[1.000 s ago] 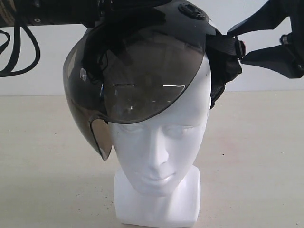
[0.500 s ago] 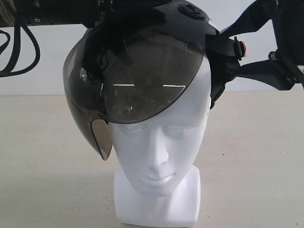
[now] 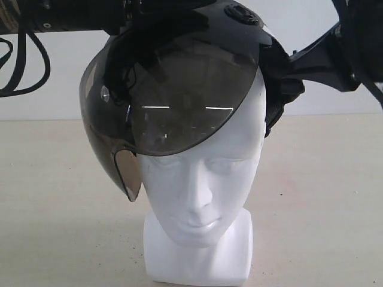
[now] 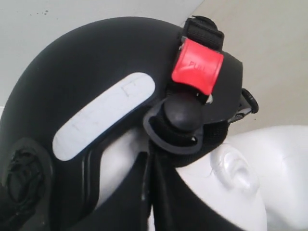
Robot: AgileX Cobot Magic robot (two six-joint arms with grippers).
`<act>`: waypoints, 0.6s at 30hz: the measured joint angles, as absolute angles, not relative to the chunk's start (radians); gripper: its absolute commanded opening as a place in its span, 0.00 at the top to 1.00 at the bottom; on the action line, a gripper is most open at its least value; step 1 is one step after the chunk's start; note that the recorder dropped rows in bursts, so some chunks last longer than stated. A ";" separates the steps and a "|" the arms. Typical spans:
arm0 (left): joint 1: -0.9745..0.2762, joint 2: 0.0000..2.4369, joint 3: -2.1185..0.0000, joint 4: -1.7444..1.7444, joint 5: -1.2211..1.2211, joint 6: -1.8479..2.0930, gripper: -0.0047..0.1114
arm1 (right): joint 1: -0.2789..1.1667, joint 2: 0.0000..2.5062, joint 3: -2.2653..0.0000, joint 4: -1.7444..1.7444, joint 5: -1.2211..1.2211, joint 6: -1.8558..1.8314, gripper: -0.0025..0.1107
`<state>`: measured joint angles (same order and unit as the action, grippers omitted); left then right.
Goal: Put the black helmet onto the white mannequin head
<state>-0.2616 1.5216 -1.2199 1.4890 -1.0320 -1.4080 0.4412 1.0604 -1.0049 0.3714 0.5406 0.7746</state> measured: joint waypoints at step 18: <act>-0.274 1.500 -1.220 1.551 -1.061 -1.502 0.92 | 0.439 1.060 -1.005 0.485 0.673 0.532 0.98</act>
<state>-0.2743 1.5004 -1.2199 1.5513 -1.0607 -1.5018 0.4392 1.0604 -1.0049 0.4850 0.6732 0.5315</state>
